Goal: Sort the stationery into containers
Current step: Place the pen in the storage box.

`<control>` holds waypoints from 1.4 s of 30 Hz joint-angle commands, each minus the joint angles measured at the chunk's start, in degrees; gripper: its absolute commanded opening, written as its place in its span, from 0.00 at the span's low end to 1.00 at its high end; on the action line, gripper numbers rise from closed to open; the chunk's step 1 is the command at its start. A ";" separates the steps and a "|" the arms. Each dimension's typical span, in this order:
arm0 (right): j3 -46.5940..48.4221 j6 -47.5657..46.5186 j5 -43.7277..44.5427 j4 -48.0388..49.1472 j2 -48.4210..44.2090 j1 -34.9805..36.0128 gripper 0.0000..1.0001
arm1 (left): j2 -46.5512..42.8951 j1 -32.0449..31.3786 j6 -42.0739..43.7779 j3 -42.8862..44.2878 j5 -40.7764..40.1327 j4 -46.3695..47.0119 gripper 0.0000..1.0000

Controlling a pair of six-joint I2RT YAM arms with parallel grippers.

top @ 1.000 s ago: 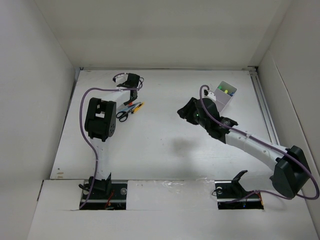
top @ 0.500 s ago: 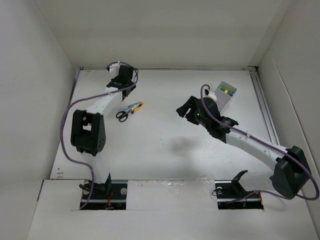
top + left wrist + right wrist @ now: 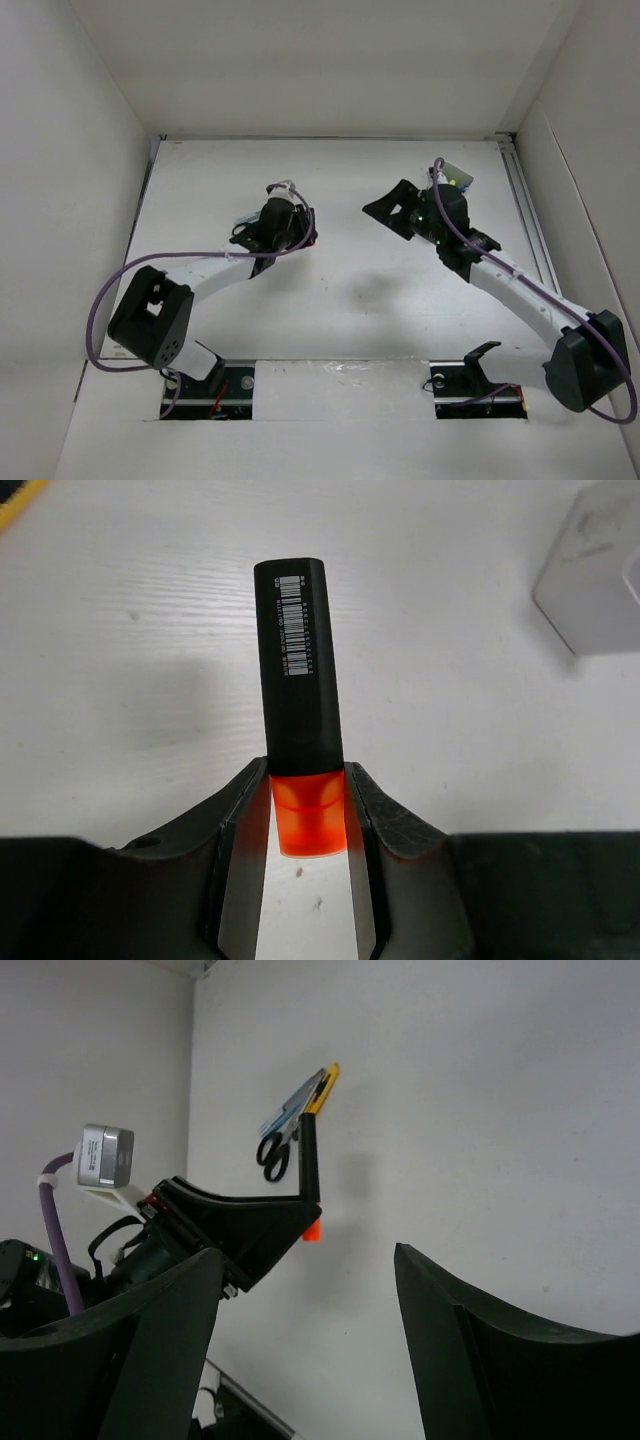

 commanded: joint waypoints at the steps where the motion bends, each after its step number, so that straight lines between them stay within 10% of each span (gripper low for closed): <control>1: -0.06 -1.40 -8.67 5.80 2.21 -0.33 0.75 | -7.42 -0.93 3.54 -2.34 8.07 11.20 0.00; 10: 5.22 -1.41 -13.77 5.80 11.88 1.60 0.78 | -9.80 -0.93 6.00 -6.66 21.87 18.15 0.00; 26: 9.08 -0.88 -9.30 8.18 16.89 3.63 0.70 | -5.41 -5.84 10.22 -5.00 21.72 17.28 0.00; 42: 9.26 0.79 -6.48 8.18 18.48 3.63 0.16 | -5.93 -6.38 10.93 -4.99 18.64 16.74 0.00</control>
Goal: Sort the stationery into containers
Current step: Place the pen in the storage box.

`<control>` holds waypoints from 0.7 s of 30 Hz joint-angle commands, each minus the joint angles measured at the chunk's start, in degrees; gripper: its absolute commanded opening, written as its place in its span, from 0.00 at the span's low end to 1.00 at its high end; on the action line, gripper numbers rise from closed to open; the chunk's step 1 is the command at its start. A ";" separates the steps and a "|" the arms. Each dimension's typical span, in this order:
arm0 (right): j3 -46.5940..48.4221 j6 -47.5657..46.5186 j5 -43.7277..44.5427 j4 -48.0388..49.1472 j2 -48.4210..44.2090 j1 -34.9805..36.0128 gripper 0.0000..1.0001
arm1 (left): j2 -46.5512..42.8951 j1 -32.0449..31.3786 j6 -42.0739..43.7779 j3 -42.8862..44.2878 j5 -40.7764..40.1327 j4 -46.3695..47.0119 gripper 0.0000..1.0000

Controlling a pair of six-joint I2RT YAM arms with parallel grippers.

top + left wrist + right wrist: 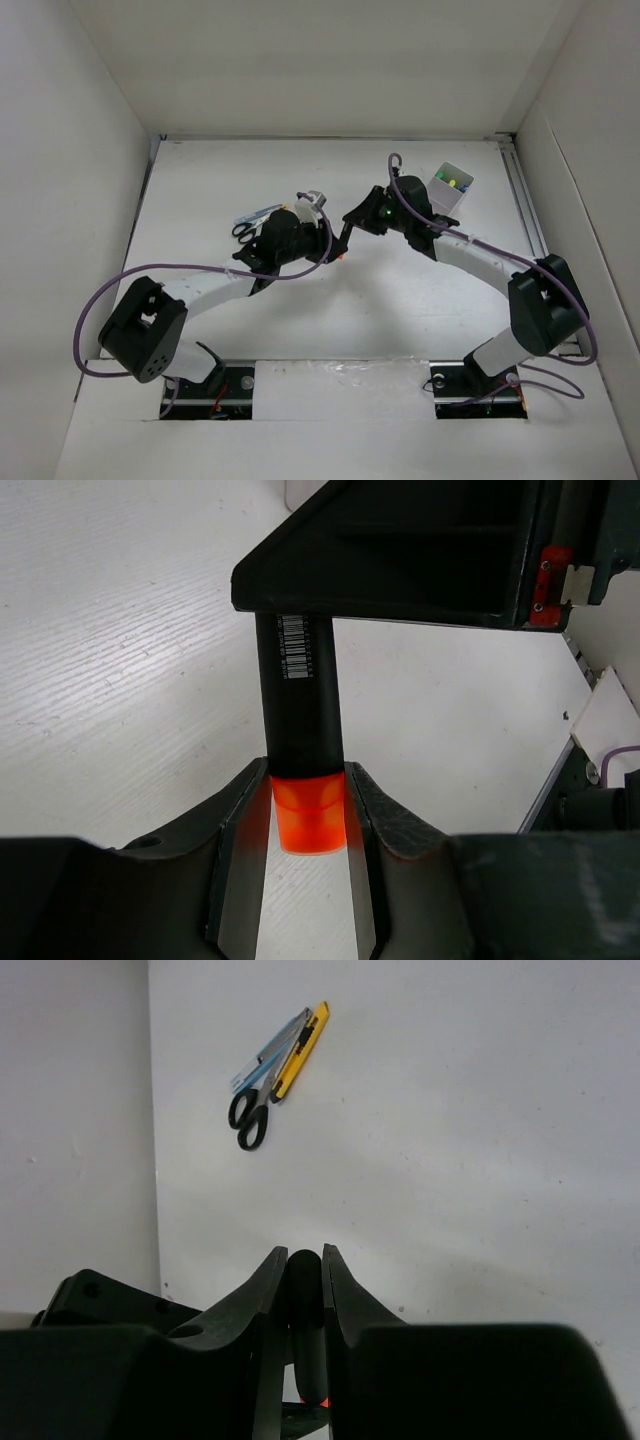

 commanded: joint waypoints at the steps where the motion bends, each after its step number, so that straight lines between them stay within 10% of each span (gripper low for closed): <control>1: 1.50 1.14 -0.05 3.28 -0.10 0.26 0.12 | -1.15 0.05 0.50 1.44 -1.65 2.03 0.00; 8: 1.50 1.67 3.37 3.28 -0.10 0.26 0.00 | -6.14 0.05 0.50 -0.84 -4.28 4.41 0.71; 16: 5.27 1.14 11.97 -0.15 -1.67 -9.04 0.00 | -18.28 0.05 0.50 -6.47 -10.34 6.16 0.84; 21: 7.56 1.75 34.49 -2.95 -4.23 -16.16 0.00 | -22.15 0.05 -1.35 -8.50 -16.75 3.01 0.82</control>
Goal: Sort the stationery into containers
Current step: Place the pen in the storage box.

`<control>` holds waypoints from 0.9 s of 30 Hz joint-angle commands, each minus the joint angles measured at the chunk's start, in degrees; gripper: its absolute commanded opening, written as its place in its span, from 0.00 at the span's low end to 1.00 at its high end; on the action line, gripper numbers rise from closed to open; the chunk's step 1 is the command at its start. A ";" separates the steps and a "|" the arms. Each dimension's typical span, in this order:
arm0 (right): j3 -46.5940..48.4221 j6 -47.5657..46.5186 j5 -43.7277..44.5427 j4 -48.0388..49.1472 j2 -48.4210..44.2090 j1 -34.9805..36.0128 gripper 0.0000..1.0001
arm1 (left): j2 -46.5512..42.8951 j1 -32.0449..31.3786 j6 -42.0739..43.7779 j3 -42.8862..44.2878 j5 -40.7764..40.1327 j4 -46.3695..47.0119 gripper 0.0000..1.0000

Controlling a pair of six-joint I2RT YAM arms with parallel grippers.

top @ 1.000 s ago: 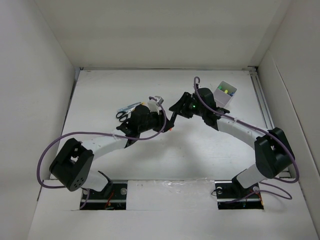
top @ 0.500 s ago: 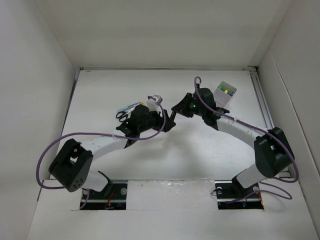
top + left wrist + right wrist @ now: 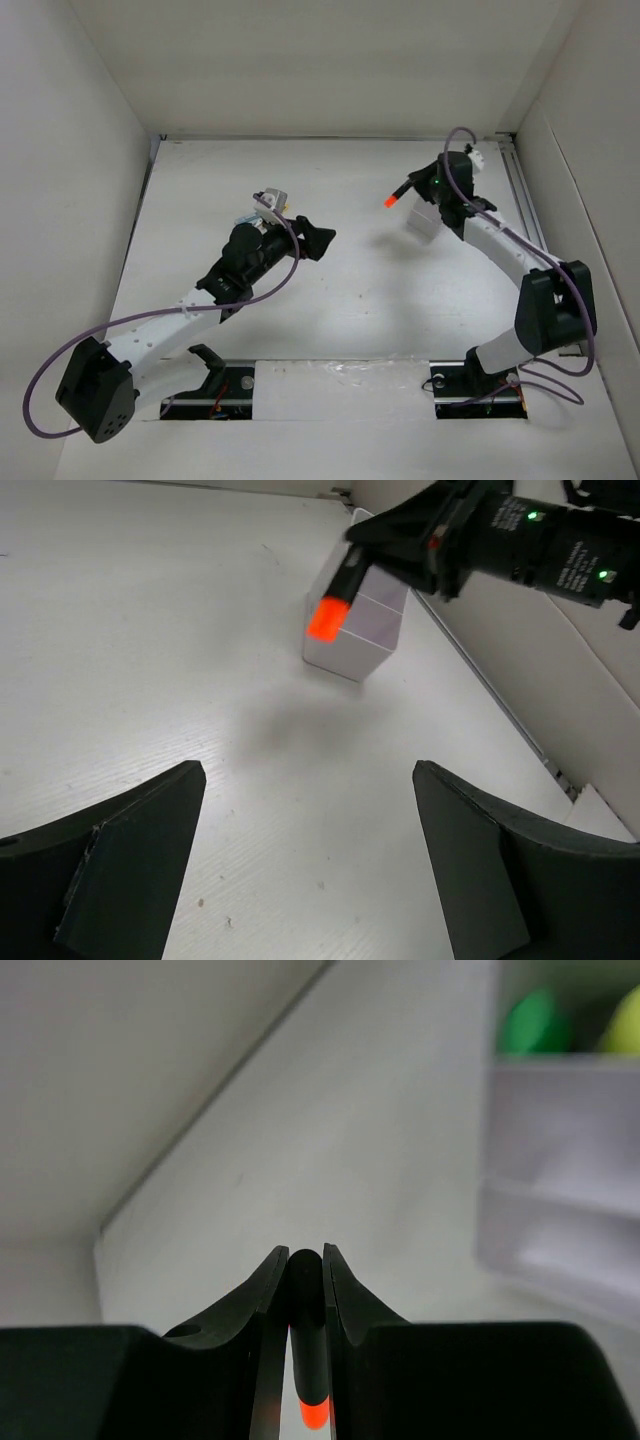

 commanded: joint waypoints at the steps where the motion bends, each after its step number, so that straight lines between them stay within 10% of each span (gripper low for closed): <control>1: 4.22 0.53 21.44 -1.14 -4.07 -4.43 0.00 | -1.00 -0.06 -1.00 -1.40 -4.96 -0.14 0.82; 14: 21.35 -9.39 52.75 -1.68 10.42 -8.31 0.00 | -1.00 -0.06 -2.14 0.36 -1.18 -3.75 0.80; 27: 24.88 -14.05 55.58 -1.68 18.42 -8.31 0.00 | -1.00 -0.06 -2.14 0.36 -1.80 -3.83 0.80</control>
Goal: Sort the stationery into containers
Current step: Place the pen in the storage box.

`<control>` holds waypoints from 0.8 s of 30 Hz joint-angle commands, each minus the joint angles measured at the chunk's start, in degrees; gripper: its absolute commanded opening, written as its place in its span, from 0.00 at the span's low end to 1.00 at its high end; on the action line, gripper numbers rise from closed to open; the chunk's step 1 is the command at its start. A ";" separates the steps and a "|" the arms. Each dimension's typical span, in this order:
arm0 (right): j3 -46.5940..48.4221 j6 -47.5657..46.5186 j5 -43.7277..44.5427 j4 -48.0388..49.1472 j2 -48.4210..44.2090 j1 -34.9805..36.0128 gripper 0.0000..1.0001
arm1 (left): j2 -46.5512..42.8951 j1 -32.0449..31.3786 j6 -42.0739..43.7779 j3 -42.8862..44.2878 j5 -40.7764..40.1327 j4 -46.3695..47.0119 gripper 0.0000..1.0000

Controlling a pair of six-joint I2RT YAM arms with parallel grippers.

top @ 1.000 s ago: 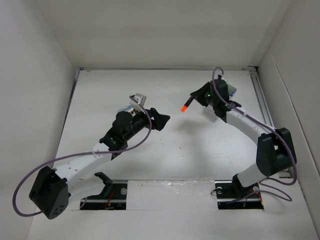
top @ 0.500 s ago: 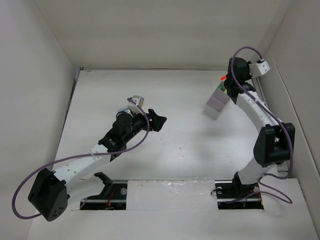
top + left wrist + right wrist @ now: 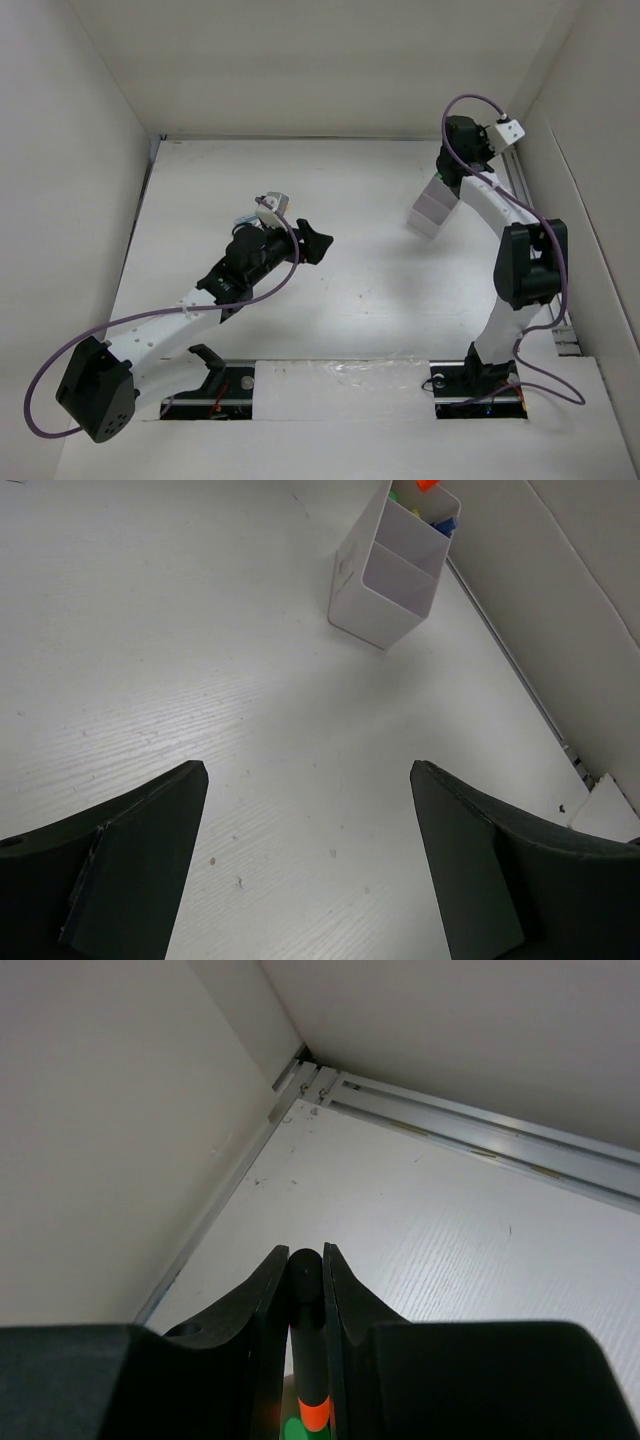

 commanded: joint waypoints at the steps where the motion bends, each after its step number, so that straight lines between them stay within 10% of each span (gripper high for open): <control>1: 2.69 -1.80 2.69 1.01 1.90 0.41 0.00 | -0.06 -0.06 -0.46 1.02 0.36 1.07 0.80; 18: 1.99 -4.52 9.45 2.95 6.03 5.50 0.00 | -0.58 -0.06 -0.46 1.02 0.89 1.76 0.79; 24: -0.82 -2.86 12.01 2.95 4.80 7.61 0.22 | -0.58 -0.06 -0.98 1.02 0.89 1.76 0.79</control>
